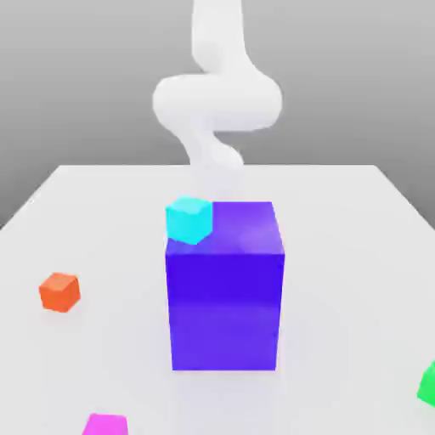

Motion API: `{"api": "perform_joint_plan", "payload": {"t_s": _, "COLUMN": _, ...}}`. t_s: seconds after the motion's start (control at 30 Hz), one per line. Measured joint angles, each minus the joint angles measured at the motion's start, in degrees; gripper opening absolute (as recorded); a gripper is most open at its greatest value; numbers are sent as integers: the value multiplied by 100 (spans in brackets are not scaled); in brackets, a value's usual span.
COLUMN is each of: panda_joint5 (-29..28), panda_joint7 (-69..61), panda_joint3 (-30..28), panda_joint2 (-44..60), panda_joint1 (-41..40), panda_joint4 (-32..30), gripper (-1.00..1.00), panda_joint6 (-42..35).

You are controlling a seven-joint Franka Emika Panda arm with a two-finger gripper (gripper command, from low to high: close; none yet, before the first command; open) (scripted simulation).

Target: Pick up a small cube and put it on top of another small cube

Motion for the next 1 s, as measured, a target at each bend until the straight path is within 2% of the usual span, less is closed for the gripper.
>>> {"api": "perform_joint_plan", "payload": {"t_s": 0.43, "panda_joint5": 488, "panda_joint7": -754, "panda_joint3": -675, "panda_joint2": 2734, "panda_joint1": 87, "panda_joint4": 110, "gripper": 0, "panda_joint6": 746}}
{"api": "perform_joint_plan", "payload": {"t_s": 0.73, "panda_joint5": 815, "panda_joint7": -1265, "panda_joint3": -844, "panda_joint2": 4602, "panda_joint1": -168, "panda_joint4": 186, "gripper": 0, "panda_joint6": 1256}}
{"api": "perform_joint_plan", "payload": {"t_s": 1.0, "panda_joint5": 823, "panda_joint7": -1511, "panda_joint3": -926, "panda_joint2": 6226, "panda_joint1": -421, "panda_joint4": 256, "gripper": 0, "panda_joint6": 1770}}
